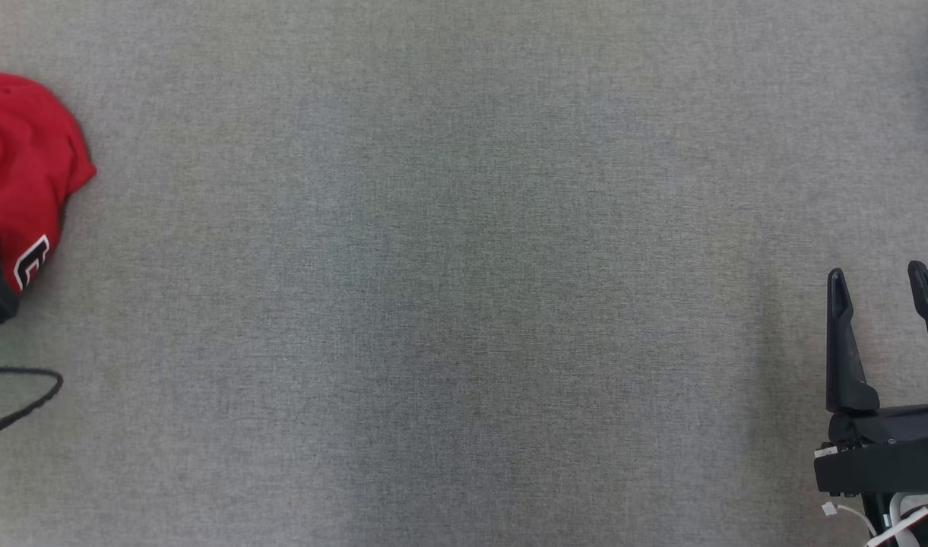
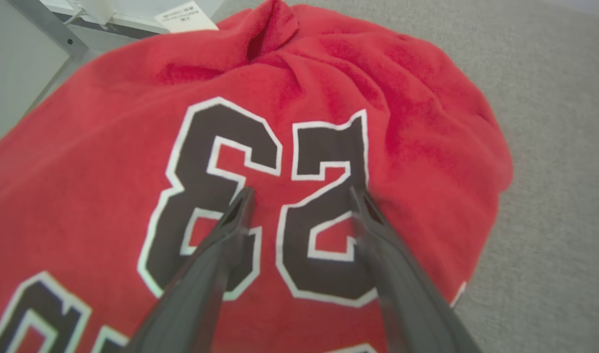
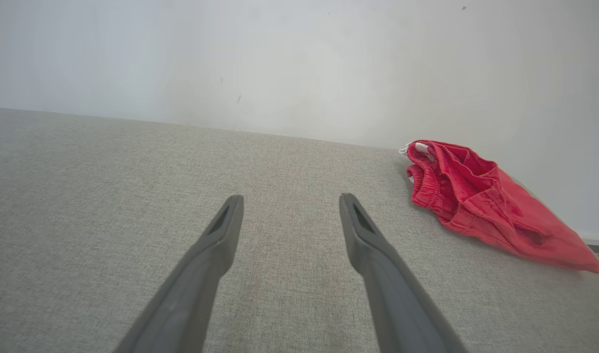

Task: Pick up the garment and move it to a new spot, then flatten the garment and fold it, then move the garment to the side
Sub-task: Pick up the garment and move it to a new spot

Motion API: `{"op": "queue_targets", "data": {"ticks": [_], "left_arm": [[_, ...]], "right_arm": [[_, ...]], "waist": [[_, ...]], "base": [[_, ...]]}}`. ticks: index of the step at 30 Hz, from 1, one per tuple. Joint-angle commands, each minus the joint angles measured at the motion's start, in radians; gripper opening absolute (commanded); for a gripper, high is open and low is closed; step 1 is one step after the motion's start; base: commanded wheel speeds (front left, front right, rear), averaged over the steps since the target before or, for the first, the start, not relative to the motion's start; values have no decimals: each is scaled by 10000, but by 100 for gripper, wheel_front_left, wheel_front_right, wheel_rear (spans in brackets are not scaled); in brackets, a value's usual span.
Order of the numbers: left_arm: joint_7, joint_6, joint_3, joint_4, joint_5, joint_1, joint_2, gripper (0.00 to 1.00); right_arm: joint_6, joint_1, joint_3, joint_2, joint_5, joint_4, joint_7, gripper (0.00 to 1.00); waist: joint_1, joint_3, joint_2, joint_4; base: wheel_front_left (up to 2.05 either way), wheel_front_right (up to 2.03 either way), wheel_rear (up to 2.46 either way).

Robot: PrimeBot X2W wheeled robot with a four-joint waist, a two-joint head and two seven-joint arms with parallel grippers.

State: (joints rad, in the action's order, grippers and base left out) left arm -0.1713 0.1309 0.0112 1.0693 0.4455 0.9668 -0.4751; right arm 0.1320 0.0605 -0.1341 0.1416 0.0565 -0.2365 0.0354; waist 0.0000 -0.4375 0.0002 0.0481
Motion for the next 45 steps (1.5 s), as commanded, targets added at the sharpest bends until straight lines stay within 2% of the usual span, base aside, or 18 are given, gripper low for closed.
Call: {"op": "queue_targets", "data": {"ticks": [1,6,7,8,14,21,24,28,33,39,45], "left_arm": [[-239,-18,7,350,264,-26,54,100],[-562,-15,155,978,601,-202,104,100],[-530,-15,272,1052,515,-223,53,35],[-341,-18,318,1100,461,-210,-22,0],[607,-19,537,1091,221,161,-256,0],[2530,-27,660,668,7,812,-391,0],[3305,-24,892,239,-171,1166,-313,0],[3828,-19,1347,-557,-518,1580,-157,0],[3802,-16,2082,-2107,-613,1954,213,0],[3058,-14,2849,-4160,-405,1876,744,0],[2251,-122,3472,-6056,-139,1253,1663,0]], "right_arm": [[-23,41,23,47,-33,-61,-39,100],[-23,60,14,69,5,-45,-57,100],[-23,68,12,78,13,-18,-59,100],[-23,71,8,84,23,4,-51,100],[-23,34,42,-48,-31,111,10,100],[-23,-70,160,-176,169,668,308,100],[-23,-144,255,-276,270,1026,501,100],[-23,-274,333,-462,348,1479,751,100],[-23,-390,363,-666,462,2120,1141,100],[-23,-438,533,-835,667,2947,1606,100],[-23,-450,666,-895,841,3592,1898,100]], "waist": [[0,0,-2,-61],[0,7,-2,-164],[0,25,-2,-174],[0,42,-2,-178],[0,311,-2,-98],[0,1069,-2,65],[0,1468,-2,61],[0,1942,-2,-58],[0,2404,-2,-439],[0,2860,-2,-1281],[0,3212,-2,-2246]], "base": [[0,0,0],[0,0,0],[0,0,0],[0,0,0],[0,0,0],[0,0,0],[0,0,0],[0,0,0],[0,0,0],[0,0,0],[0,0,0]]}}
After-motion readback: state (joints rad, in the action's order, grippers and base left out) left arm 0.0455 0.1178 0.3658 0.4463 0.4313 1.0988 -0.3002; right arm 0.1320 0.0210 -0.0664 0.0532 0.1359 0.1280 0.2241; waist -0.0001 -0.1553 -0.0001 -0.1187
